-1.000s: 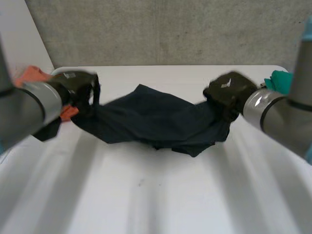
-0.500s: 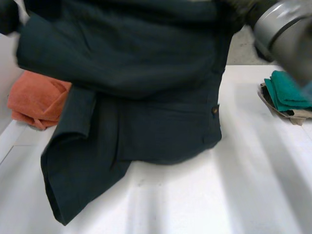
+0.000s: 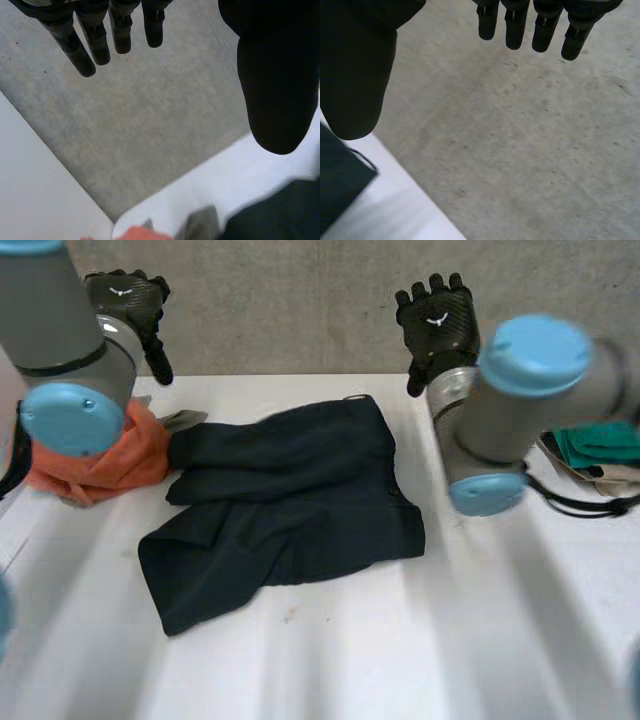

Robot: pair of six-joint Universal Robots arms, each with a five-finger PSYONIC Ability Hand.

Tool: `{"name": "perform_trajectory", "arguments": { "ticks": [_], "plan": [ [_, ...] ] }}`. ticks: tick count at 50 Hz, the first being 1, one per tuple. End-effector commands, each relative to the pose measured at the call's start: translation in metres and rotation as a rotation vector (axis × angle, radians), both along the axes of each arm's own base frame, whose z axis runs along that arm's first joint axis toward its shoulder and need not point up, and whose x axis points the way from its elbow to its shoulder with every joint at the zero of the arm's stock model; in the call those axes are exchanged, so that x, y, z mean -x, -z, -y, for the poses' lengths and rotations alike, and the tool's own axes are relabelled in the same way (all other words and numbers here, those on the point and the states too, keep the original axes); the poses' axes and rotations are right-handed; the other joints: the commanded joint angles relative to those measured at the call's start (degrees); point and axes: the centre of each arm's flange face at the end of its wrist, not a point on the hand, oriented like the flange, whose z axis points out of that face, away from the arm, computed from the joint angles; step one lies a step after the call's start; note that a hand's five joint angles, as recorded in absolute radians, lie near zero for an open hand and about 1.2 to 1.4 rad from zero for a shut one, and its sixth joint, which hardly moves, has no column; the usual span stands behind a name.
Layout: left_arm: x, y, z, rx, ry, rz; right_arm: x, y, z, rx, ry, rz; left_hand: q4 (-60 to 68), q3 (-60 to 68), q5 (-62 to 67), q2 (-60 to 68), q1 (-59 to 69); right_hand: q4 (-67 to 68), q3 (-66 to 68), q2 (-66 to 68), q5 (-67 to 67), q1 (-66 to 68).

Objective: Fold the laundry.

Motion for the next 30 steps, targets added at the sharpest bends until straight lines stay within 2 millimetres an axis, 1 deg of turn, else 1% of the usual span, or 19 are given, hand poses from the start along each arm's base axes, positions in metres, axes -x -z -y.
{"name": "perform_trajectory", "arguments": {
  "ticks": [1,2,3,4,6,7,10,11,13,14,17,18,19,20,22,24,25,26,30],
  "plan": [
    [-0.005,0.011,-0.092,-0.163,0.147,0.190,0.047,-0.031,-0.058,-0.132,-0.262,-0.107,16.0,15.5,14.6,15.7,16.7,12.0,12.0,12.0,11.6,11.3],
    [-0.007,0.015,-0.101,-0.183,0.162,0.197,0.051,-0.027,-0.062,-0.158,-0.283,-0.117,18.5,18.0,17.1,18.2,19.3,15.4,15.4,15.4,15.0,14.7],
    [-0.009,0.021,-0.119,-0.220,0.195,0.204,0.059,-0.018,-0.071,-0.225,-0.313,-0.139,24.9,24.4,23.5,24.6,25.6,18.4,18.4,18.4,18.0,17.7],
    [-0.010,0.025,-0.128,-0.240,0.211,0.205,0.062,-0.015,-0.076,-0.254,-0.321,-0.146,28.4,28.0,27.0,28.2,29.2,19.8,19.8,19.8,19.3,19.0],
    [-0.014,0.031,-0.144,-0.275,0.234,0.206,0.070,-0.004,-0.083,-0.334,-0.329,-0.166,31.6,31.2,30.3,31.4,32.4,23.3,23.3,23.3,22.9,22.6],
    [-0.016,0.038,-0.160,-0.311,0.263,0.202,0.075,0.006,-0.092,-0.416,-0.342,-0.185,31.8,31.4,30.4,31.5,32.6,25.1,25.2,25.2,24.7,24.4],
    [-0.020,0.049,-0.178,-0.364,0.291,0.194,0.079,0.025,-0.104,-0.528,-0.360,-0.223,31.0,30.5,29.6,30.7,31.7,26.0,26.0,26.0,25.6,25.3],
    [-0.023,0.058,-0.185,-0.403,0.302,0.182,0.081,0.037,-0.112,-0.589,-0.376,-0.259,29.8,29.3,28.4,29.5,30.6,26.8,26.8,26.9,26.4,26.1],
    [-0.025,0.067,-0.191,-0.443,0.304,0.172,0.082,0.051,-0.119,-0.647,-0.393,-0.303,28.6,28.2,27.2,28.4,29.4,28.2,28.2,28.2,27.8,27.5],
    [-0.027,0.076,-0.194,-0.485,0.305,0.163,0.081,0.064,-0.125,-0.684,-0.415,-0.345,28.5,28.0,27.1,28.2,29.2,28.5,28.5,28.5,28.1,27.8],
    [-0.028,0.093,-0.197,-0.552,0.299,0.154,0.078,0.081,-0.129,-0.707,-0.436,-0.387,26.6,26.1,25.2,26.3,27.4,29.5,29.5,29.6,29.1,28.8],
    [-0.029,0.106,-0.195,-0.589,0.289,0.155,0.075,0.090,-0.128,-0.713,-0.443,-0.393,25.4,25.0,24.1,25.2,26.2,29.5,29.5,29.6,29.1,28.8],
    [-0.028,0.112,-0.193,-0.604,0.283,0.157,0.073,0.094,-0.127,-0.711,-0.445,-0.394,25.3,24.8,23.9,25.0,26.0,29.4,29.4,29.4,29.0,28.7],
    [-0.029,0.123,-0.187,-0.626,0.265,0.158,0.069,0.103,-0.125,-0.705,-0.450,-0.385,24.9,24.5,23.5,24.7,25.7,28.2,28.2,28.2,27.8,27.5],
    [-0.030,0.136,-0.177,-0.644,0.232,0.164,0.062,0.112,-0.117,-0.672,-0.448,-0.357,22.3,21.8,20.9,22.0,23.0,26.5,26.5,26.5,26.1,25.8],
    [-0.031,0.143,-0.171,-0.646,0.211,0.166,0.057,0.117,-0.112,-0.650,-0.445,-0.341,19.2,18.8,17.8,19.0,20.0,24.8,24.8,24.9,24.4,24.1],
    [-0.032,0.146,-0.167,-0.645,0.200,0.169,0.052,0.121,-0.108,-0.625,-0.433,-0.327,18.2,17.7,16.8,17.9,19.0,21.3,21.3,21.3,20.9,20.6],
    [-0.032,0.151,-0.160,-0.634,0.181,0.169,0.050,0.122,-0.106,-0.612,-0.426,-0.318,17.4,16.9,16.0,17.1,18.1,20.5,20.5,20.5,20.0,19.7],
    [-0.031,0.163,-0.148,-0.625,0.151,0.176,0.042,0.129,-0.095,-0.542,-0.390,-0.285,16.9,16.4,15.5,16.6,17.6,19.8,19.8,19.8,19.4,19.1]
  ]
}}
